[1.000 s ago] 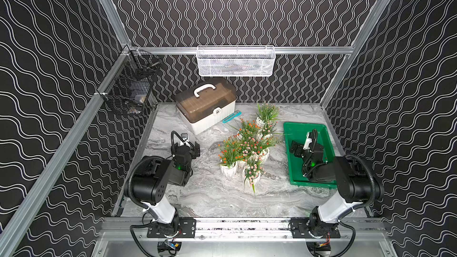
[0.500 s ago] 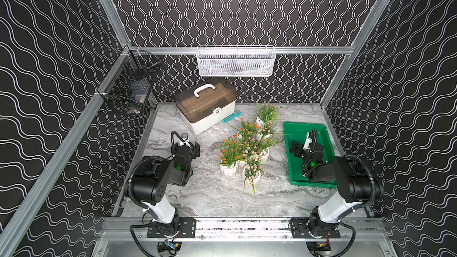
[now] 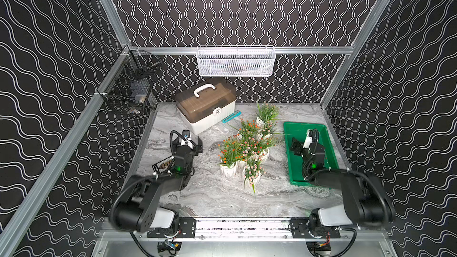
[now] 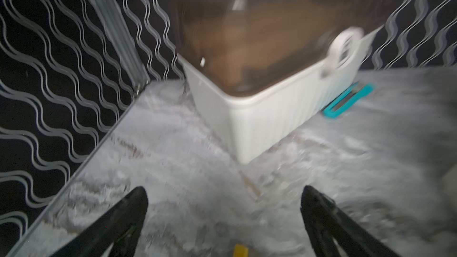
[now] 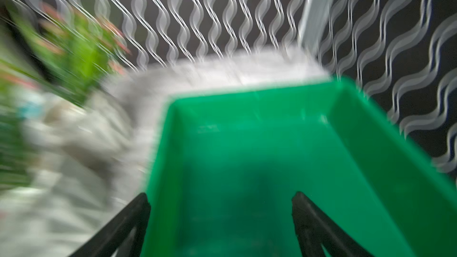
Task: Put the potted gypsophila into the storage box
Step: Pick up the baby's breath potted plant from the center of the board.
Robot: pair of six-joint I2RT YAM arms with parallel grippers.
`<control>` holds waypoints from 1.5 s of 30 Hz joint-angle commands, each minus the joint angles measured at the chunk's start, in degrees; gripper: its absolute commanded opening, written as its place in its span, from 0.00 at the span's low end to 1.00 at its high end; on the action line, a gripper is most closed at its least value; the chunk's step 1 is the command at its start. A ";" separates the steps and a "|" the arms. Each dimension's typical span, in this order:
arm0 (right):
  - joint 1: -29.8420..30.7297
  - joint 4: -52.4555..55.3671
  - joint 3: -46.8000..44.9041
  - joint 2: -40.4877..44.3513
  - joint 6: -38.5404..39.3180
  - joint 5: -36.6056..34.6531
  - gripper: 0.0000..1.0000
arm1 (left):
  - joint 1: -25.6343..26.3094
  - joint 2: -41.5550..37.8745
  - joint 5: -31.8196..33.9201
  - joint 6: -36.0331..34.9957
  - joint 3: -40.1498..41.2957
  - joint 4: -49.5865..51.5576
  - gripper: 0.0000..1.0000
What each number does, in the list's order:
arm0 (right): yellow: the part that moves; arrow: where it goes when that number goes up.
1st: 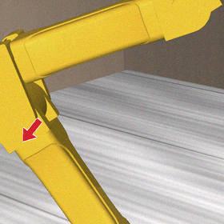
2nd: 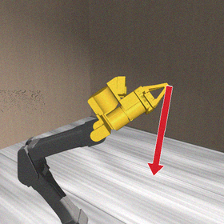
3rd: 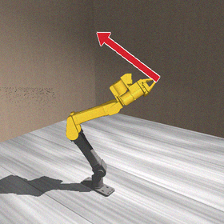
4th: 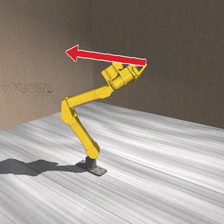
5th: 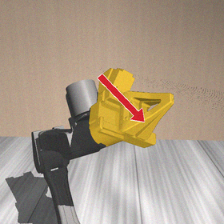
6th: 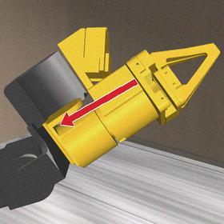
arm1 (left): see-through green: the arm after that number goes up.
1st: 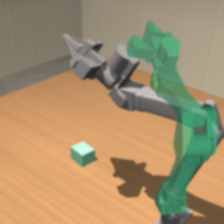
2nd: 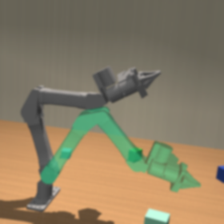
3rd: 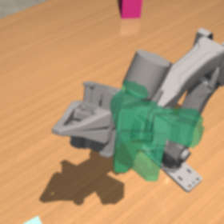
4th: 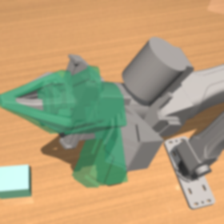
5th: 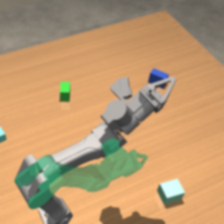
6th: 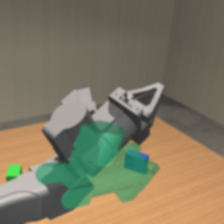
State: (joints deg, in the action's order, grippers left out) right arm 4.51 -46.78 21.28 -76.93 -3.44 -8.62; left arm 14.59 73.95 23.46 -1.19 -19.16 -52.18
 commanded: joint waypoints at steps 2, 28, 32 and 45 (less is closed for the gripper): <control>1.81 31.99 6.86 15.29 -14.40 -0.27 0.82 | 7.02 -15.21 6.57 5.96 -5.20 23.66 0.99; 4.70 82.21 18.54 28.47 -29.00 52.70 0.54 | 8.28 -29.46 -50.92 27.47 -29.18 92.68 0.75; 5.48 81.52 15.77 28.71 -31.11 54.75 0.51 | 8.33 -29.00 -54.41 26.46 -27.55 91.30 0.75; 11.61 78.79 15.29 18.62 -30.64 51.75 0.41 | 8.28 -25.46 -55.13 22.76 -27.70 91.95 0.76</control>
State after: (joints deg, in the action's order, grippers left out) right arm 14.76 33.82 35.88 -56.64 -33.82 43.99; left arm 22.87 48.18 -30.41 22.50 -47.53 40.71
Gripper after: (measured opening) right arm 0.410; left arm 0.757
